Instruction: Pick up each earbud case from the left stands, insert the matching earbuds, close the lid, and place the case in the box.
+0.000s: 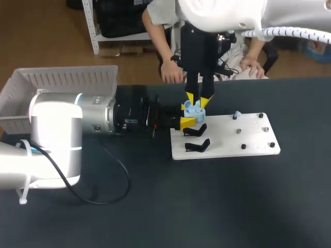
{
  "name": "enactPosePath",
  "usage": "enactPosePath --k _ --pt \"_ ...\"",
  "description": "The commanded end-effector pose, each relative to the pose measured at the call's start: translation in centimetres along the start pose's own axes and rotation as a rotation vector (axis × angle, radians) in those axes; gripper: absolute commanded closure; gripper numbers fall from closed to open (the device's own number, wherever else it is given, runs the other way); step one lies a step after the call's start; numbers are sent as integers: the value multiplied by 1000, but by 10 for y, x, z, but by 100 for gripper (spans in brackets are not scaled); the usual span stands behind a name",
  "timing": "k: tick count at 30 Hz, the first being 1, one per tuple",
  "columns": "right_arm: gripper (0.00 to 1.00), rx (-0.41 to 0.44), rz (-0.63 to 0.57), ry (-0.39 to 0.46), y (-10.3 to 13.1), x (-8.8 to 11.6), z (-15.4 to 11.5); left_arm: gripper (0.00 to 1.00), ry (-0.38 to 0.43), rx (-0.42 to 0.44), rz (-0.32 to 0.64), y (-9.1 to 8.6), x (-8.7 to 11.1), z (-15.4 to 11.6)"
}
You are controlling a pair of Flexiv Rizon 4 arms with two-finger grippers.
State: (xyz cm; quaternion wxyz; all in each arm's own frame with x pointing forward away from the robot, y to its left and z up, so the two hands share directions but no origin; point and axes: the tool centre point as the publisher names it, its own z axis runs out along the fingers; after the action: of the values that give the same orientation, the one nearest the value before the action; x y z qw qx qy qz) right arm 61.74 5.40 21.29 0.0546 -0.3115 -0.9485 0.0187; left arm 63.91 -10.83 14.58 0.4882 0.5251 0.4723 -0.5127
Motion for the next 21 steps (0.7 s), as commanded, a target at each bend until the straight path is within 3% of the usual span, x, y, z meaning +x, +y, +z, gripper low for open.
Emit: enactPosePath --k 1,21 --pt "100 10 1 4 4 -2 0 100 -3 -6 4 -1 1 0" --pt "100 28 12 19 9 -11 6 100 -3 -6 4 -1 1 0"
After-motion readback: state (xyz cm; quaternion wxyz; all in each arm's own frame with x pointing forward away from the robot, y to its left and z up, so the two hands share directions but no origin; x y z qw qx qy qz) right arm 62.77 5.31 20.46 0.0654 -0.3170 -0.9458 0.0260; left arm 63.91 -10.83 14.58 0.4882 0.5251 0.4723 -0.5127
